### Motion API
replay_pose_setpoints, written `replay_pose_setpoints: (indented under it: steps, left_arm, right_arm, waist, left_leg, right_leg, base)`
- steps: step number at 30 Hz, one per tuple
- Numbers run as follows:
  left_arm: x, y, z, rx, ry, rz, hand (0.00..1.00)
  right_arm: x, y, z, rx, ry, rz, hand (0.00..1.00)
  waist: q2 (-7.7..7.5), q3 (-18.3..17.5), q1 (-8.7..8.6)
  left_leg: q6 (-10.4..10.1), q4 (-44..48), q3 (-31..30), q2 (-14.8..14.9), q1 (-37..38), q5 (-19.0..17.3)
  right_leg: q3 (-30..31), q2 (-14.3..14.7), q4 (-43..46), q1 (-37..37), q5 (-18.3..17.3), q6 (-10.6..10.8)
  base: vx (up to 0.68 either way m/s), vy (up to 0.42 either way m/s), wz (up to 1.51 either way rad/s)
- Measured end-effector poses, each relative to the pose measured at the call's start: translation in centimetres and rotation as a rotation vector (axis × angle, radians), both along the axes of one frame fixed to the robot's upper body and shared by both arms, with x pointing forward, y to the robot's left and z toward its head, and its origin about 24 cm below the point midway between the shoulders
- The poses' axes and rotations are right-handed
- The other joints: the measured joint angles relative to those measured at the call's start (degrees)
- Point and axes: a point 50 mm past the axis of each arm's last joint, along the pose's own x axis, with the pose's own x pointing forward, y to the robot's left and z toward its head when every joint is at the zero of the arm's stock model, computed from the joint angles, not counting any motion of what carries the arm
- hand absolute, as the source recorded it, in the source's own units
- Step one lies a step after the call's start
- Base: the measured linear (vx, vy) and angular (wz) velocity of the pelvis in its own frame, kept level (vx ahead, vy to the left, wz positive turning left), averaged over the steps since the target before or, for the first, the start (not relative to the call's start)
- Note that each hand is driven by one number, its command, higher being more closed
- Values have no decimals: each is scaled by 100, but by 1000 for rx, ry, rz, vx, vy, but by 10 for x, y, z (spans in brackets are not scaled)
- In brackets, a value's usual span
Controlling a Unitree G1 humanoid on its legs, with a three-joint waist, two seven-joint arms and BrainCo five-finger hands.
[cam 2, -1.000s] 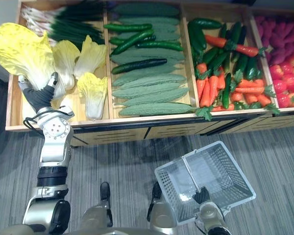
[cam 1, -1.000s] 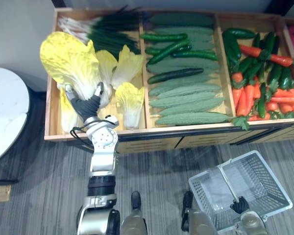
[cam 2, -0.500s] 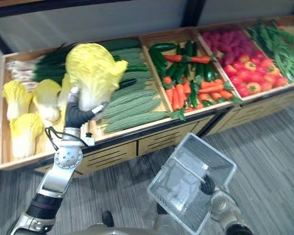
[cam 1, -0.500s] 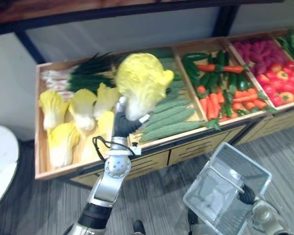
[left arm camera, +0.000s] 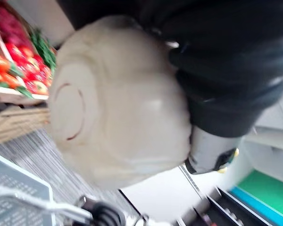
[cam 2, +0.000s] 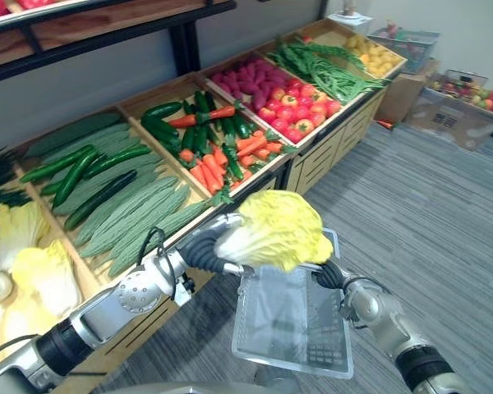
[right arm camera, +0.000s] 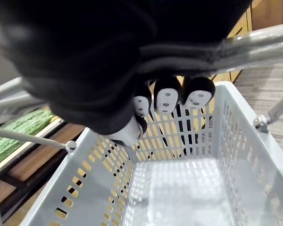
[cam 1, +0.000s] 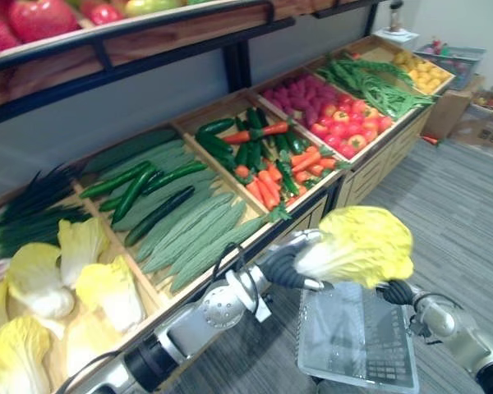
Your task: Pick vegetable in the basket
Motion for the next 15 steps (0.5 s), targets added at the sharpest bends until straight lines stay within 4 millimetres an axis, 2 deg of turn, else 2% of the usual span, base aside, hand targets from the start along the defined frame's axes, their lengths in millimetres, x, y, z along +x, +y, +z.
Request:
replay_pose_setpoints:
  steps: [4,8,15]
  left_arm:
    - [-15,-12,6,-19,31,-148,100]
    - [-22,-15,2,-19,72,-206,100]
    - [-29,-20,-4,-9,130,-269,100]
  right_arm:
    - [8,7,5,-26,5,58,100]
    - [13,9,8,-35,-5,72,100]
    - [13,-17,2,-54,28,-60,100]
  waist:
    - [84,-54,5]
    - [94,-60,14]
    - [126,-79,10]
  left_leg:
    - [-113,472,375,298,-10,-193]
    - [-161,614,468,367,-16,-284]
    - [-134,1002,455,481,-165,-507]
  right_leg:
    - [118,161,59,-28,1,-1]
    - [166,189,81,-46,1,-1]
    - [146,128,105,-76,1,-1]
  base:
    - [26,-31,-25]
    - [-26,-11,-9]
    - [-13,1,2]
